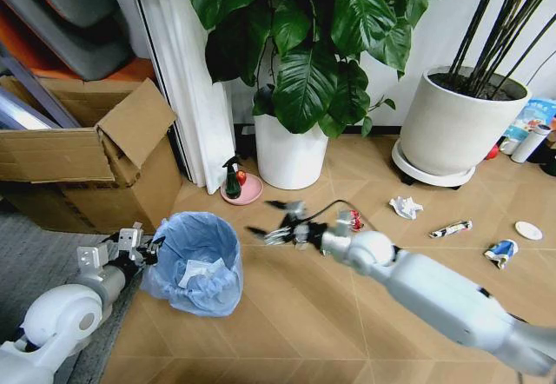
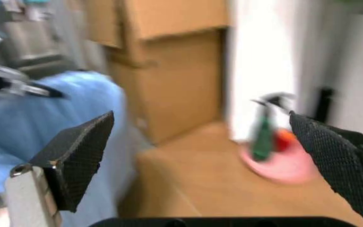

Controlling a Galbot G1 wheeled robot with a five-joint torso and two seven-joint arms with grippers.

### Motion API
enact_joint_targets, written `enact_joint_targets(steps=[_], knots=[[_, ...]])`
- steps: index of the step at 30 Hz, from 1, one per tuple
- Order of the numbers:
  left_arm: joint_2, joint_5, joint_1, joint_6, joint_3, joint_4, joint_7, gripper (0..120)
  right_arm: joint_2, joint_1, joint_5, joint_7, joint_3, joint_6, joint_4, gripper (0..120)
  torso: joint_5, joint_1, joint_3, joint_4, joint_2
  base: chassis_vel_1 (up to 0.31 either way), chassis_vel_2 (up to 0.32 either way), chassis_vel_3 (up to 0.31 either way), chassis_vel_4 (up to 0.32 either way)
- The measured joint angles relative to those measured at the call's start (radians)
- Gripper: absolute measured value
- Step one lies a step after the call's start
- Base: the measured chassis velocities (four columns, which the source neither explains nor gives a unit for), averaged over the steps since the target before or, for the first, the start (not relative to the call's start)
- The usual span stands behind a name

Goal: Pick up the trash bin and place the garbage on the floor into it.

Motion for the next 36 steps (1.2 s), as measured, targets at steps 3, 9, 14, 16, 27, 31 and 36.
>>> enact_joint_targets(steps=[3, 9, 14, 16, 27, 31, 36], knots=[[-0.005, -0.002, 0.003, 0.002, -0.012, -0.003, -0.002, 0, -0.036, -0.114, -0.019, 0.041, 0.126, -0.003, 0.018, 100, 0.0004, 0.0, 0.0, -0.0001, 0.0, 0.0, 0.0, 0.0, 0.0], [-0.033, 0.009, 0.06, 0.002, -0.076, -0.028, -0.004, 0, -0.059, -0.342, -0.084, 0.096, 0.344, -0.001, 0.047, 100, 0.0, 0.0, 0.0, -0.0006, 0.0, 0.0, 0.0, 0.0, 0.0], [-0.051, 0.022, 0.086, 0.0, -0.103, -0.049, -0.01, 0, -0.004, -0.543, -0.213, 0.145, 0.539, 0.028, 0.057, 100, -0.0006, 0.0, 0.0, 0.0008, 0.0, 0.0, 0.0, 0.0, 0.0], [-0.053, 0.022, 0.086, 0.0, -0.103, -0.051, -0.011, 0, 0.011, -0.588, -0.233, 0.145, 0.582, 0.03, 0.058, 100, -0.0005, 0.0, 0.0, 0.0003, 0.0, 0.0, 0.0, 0.0, 0.0], [-0.071, 0.028, 0.083, 0.0, -0.092, -0.052, -0.012, 0, 0.202, -0.853, -0.316, 0.121, 0.937, 0.084, 0.059, 100, 0.0001, 0.0, 0.0, -0.0001, 0.0, 0.0, 0.0, 0.0, 0.0], [-0.076, 0.034, 0.083, -0.002, -0.086, -0.049, -0.009, 0, 0.234, -0.864, -0.317, 0.119, 0.959, 0.085, 0.051, 100, -0.0007, 0.0, 0.0, 0.0, 0.0, 0.0, 0.0, 0.0, 0.0], [-0.08, 0.034, 0.085, -0.002, -0.085, -0.058, -0.008, 0, 0.267, -0.862, -0.318, 0.121, 0.959, 0.08, 0.047, 100, -0.0002, 0.0, 0.0, 0.0001, 0.0, 0.0, 0.0, 0.0, 0.0]])
